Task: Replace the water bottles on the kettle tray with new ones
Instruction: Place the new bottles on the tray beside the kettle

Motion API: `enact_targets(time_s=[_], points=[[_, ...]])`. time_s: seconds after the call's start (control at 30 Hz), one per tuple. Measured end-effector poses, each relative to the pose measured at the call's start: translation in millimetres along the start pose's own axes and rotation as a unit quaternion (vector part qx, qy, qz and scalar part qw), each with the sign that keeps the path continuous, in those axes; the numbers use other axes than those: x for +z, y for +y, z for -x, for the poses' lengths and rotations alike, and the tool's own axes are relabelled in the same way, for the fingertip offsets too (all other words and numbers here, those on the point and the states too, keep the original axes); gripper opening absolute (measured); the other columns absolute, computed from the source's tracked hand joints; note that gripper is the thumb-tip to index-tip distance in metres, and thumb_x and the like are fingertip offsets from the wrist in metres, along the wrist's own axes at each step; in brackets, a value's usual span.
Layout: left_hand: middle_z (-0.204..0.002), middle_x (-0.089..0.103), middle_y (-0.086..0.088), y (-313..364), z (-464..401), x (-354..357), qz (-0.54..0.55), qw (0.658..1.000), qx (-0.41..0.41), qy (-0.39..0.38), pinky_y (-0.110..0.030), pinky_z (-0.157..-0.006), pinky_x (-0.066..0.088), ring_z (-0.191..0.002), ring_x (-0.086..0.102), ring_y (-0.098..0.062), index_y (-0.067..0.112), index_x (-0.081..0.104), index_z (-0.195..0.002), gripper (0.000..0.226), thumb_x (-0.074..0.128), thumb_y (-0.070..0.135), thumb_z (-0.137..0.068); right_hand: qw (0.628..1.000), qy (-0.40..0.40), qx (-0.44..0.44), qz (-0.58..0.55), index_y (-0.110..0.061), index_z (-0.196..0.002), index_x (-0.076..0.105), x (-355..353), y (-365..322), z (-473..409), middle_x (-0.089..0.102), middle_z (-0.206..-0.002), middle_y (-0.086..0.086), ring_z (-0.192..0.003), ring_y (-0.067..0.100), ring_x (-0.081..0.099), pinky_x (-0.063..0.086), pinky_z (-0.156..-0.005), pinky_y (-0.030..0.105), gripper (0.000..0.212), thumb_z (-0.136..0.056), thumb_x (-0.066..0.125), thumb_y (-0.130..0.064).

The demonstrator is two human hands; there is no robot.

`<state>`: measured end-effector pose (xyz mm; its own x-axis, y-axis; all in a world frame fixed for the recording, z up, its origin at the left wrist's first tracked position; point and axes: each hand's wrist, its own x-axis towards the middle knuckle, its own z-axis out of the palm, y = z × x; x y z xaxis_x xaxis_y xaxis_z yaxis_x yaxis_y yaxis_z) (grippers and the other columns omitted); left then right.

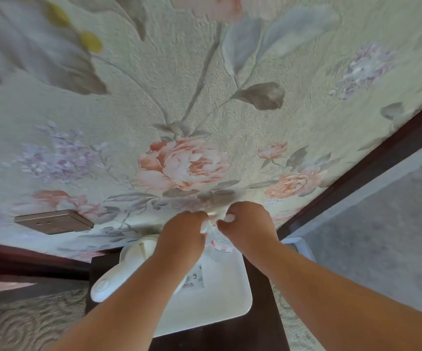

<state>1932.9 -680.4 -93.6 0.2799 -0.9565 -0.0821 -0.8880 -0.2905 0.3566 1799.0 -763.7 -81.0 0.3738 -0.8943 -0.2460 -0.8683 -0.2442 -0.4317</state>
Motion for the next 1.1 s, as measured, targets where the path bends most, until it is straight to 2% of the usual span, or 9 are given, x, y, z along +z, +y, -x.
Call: enact_targets(time_s=[0.2, 0.33, 0.43, 0.53, 0.63, 0.7, 0.8, 1.0, 1.1], points=[[-0.102, 0.075, 0.003, -7.3, -9.6, 3.1, 0.004, 1.000, 0.014, 0.023, -0.025, -0.074, 0.043, -0.098, 0.068, -0.022, 0.028, 0.067, -0.115, 0.032, 0.069, 0.022, -0.084, 0.999, 0.022, -0.032, -0.001, -0.025, -0.087, 0.071, 6.8, -5.3, -12.5, 0.063, -0.068, -0.007, -0.071, 0.020, 0.067, 0.049, -0.055, 0.028, 0.018, -0.085, 0.063, -0.041], [-0.105, 0.072, 0.000, -12.2, -2.8, 3.6, 0.006, 1.000, 0.009, 0.016, -0.030, -0.080, 0.050, -0.097, 0.067, -0.022, 0.029, 0.062, -0.119, 0.034, 0.067, 0.026, -0.086, 0.998, 0.026, -0.063, 0.006, -0.025, -0.097, 0.069, 10.4, -4.5, -2.4, 0.070, -0.082, -0.004, -0.078, 0.021, 0.066, 0.050, -0.061, 0.030, 0.027, -0.088, 0.063, -0.050], [-0.104, 0.070, -0.005, -13.4, 0.4, 1.9, 0.013, 1.000, -0.004, 0.014, -0.033, -0.079, 0.053, -0.095, 0.067, -0.025, 0.027, 0.058, -0.119, 0.033, 0.066, 0.027, -0.087, 0.998, 0.007, -0.068, 0.007, -0.020, -0.096, 0.068, 7.2, -12.4, -3.1, 0.061, -0.074, -0.004, -0.077, 0.024, 0.064, 0.044, -0.059, 0.031, 0.034, -0.094, 0.055, -0.052], [-0.101, 0.069, -0.005, -17.0, 3.2, -1.1, 0.021, 1.000, -0.018, 0.006, -0.034, -0.075, 0.052, -0.094, 0.066, -0.026, 0.025, 0.057, -0.119, 0.035, 0.067, 0.029, -0.086, 0.998, -0.019, -0.054, 0.018, -0.013, -0.085, 0.065, -2.9, -21.9, -6.5, 0.052, -0.064, 0.000, -0.071, 0.030, 0.062, 0.046, -0.059, 0.032, 0.044, -0.103, 0.039, -0.044], [-0.090, 0.066, 0.000, -24.2, 7.4, -4.8, 0.015, 0.999, -0.027, -0.010, -0.029, -0.064, 0.042, -0.088, 0.065, -0.023, 0.022, 0.059, -0.112, 0.030, 0.067, 0.032, -0.085, 0.999, -0.037, -0.031, -0.009, -0.012, -0.073, 0.056, -14.7, -21.6, -6.0, 0.054, -0.063, 0.004, -0.069, 0.032, 0.063, 0.050, -0.061, 0.033, 0.039, -0.102, 0.037, -0.029], [-0.083, 0.063, 0.003, -27.2, 9.4, -8.6, 0.012, 0.999, -0.024, -0.019, -0.028, -0.061, 0.037, -0.085, 0.065, -0.022, 0.022, 0.059, -0.108, 0.026, 0.067, 0.033, -0.085, 0.998, -0.050, -0.013, -0.045, -0.008, -0.074, 0.059, -25.1, -17.4, -8.0, 0.062, -0.068, 0.008, -0.071, 0.032, 0.066, 0.055, -0.064, 0.037, 0.034, -0.098, 0.039, -0.022], [-0.087, 0.068, 0.001, -30.1, 13.2, -14.6, 0.017, 1.000, -0.014, -0.013, -0.028, -0.064, 0.037, -0.088, 0.066, -0.024, 0.023, 0.062, -0.113, 0.030, 0.068, 0.030, -0.085, 0.994, -0.077, -0.010, -0.072, 0.000, -0.085, 0.066, -35.2, -13.2, -8.1, 0.071, -0.081, 0.019, -0.073, 0.035, 0.072, 0.061, -0.073, 0.049, 0.030, -0.092, 0.043, -0.016], [-0.079, 0.057, 0.006, -27.0, 12.4, -18.6, 0.029, 0.999, 0.017, -0.028, -0.029, -0.066, 0.038, -0.084, 0.061, -0.024, 0.021, 0.063, -0.095, 0.018, 0.071, 0.032, -0.084, 0.996, -0.071, -0.041, -0.025, -0.006, -0.085, 0.069, -33.0, -11.1, -5.0, 0.075, -0.075, 0.012, -0.058, 0.025, 0.073, 0.055, -0.059, 0.032, 0.029, -0.088, 0.044, -0.020], [-0.088, 0.061, 0.002, -28.9, 11.4, -10.7, 0.021, 0.999, 0.043, -0.021, -0.026, -0.071, 0.035, -0.089, 0.059, -0.022, 0.022, 0.060, -0.091, 0.017, 0.071, 0.033, -0.085, 0.995, -0.058, -0.080, 0.006, -0.006, -0.096, 0.070, -21.9, -6.8, 1.1, 0.076, -0.078, 0.011, -0.064, 0.025, 0.073, 0.056, -0.067, 0.030, 0.030, -0.091, 0.053, -0.030]])
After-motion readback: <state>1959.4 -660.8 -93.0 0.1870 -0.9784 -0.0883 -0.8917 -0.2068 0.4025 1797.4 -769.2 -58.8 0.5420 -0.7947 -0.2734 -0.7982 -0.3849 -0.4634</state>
